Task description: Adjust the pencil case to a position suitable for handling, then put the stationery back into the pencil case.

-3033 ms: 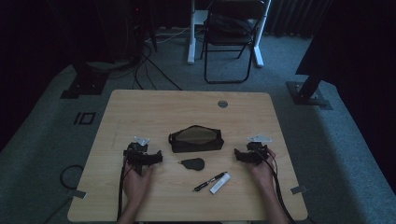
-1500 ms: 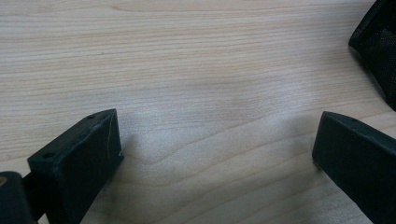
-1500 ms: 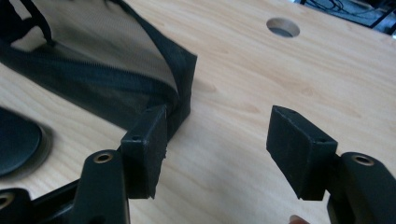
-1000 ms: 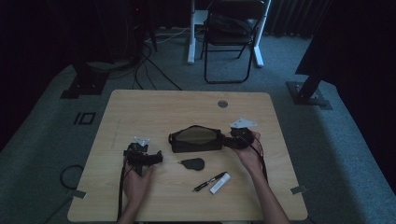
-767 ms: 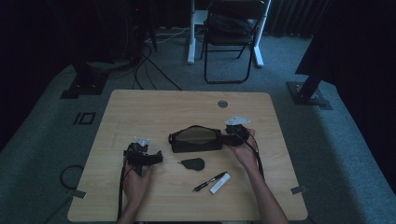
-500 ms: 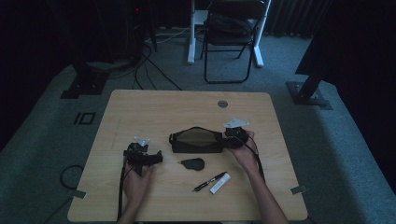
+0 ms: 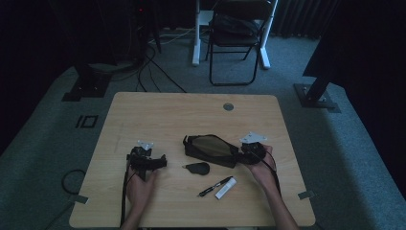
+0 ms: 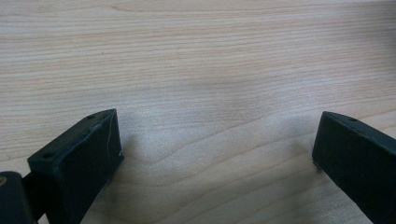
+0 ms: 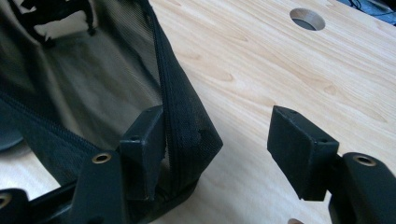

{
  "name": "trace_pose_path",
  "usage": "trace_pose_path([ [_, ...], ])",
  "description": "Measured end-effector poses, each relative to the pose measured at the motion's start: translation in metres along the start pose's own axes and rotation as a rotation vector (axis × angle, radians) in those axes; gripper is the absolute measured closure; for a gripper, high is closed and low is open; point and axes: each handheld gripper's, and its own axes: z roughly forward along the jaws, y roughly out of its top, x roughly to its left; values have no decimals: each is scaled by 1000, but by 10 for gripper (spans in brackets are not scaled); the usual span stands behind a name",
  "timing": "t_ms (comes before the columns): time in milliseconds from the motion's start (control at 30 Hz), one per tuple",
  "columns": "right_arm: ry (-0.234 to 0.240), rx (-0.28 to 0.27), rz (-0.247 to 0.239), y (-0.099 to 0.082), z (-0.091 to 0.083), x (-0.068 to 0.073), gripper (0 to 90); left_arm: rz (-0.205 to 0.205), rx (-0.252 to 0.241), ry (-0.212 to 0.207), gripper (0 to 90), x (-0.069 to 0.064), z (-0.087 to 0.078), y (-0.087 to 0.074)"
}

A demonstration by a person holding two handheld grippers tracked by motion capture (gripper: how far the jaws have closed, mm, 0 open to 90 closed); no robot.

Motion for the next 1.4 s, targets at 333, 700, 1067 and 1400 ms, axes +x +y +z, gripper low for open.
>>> trace_pose_path([
  [333,-5,-74,22,-4,-22,4,372,0,0,0,15,0,0,0],
  [700,22,-120,29,-13,-45,12,372,0,0,0,15,0,0,0],
  [1067,44,-134,6,-17,-52,25,363,0,0,0,15,0,0,0],
  [1400,67,-159,-19,-18,-58,33,363,0,0,0,15,0,0,0],
])
